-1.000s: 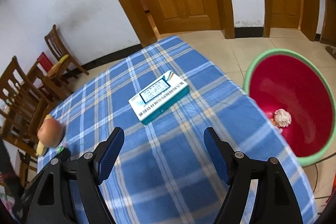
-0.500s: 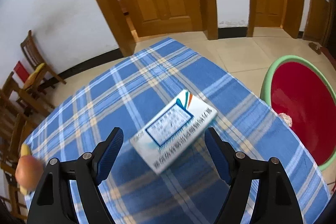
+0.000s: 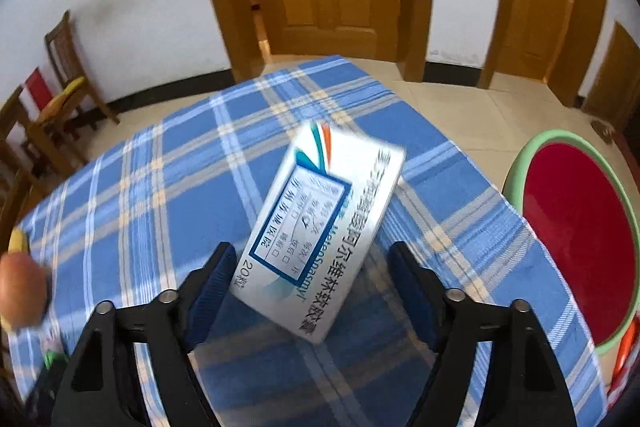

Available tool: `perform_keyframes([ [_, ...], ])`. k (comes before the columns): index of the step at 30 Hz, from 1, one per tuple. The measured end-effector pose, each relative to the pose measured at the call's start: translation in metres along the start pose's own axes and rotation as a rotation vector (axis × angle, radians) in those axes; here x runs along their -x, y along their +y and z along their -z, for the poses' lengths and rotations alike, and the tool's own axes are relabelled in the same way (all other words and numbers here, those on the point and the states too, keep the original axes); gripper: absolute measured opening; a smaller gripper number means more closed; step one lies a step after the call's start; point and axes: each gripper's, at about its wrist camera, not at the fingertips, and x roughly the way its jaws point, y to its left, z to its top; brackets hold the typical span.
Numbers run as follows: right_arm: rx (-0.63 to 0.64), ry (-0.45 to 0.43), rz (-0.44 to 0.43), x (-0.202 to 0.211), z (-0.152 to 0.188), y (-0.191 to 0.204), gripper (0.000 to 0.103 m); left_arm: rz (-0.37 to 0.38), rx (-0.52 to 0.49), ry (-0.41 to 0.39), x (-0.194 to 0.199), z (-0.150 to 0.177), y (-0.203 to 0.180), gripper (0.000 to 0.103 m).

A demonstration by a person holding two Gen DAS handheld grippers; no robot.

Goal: Collect trash
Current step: 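Grasp the white medicine box with the right tool while the left tool holds the toy, then carry the toy and medicine box over the red bucket with both tools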

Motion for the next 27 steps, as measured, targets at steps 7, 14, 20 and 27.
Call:
perform_keyframes([
  [7,0.032,0.019,-0.086,0.019,0.019,-0.019,0.056,0.017,-0.007,-0.001,0.002,0.000,-0.003,0.024],
  [14,0.035,0.003,-0.166,0.053,0.040,-0.043,0.056,0.039,-0.025,-0.011,0.006,0.002,-0.010,0.024],
  [20,0.022,-0.025,-0.189,0.076,0.052,-0.067,0.056,0.046,-0.052,-0.021,0.007,0.005,-0.017,0.024],
  [27,0.002,-0.082,-0.171,0.106,0.069,-0.101,0.056,0.068,-0.073,-0.020,0.009,0.008,-0.025,0.024],
])
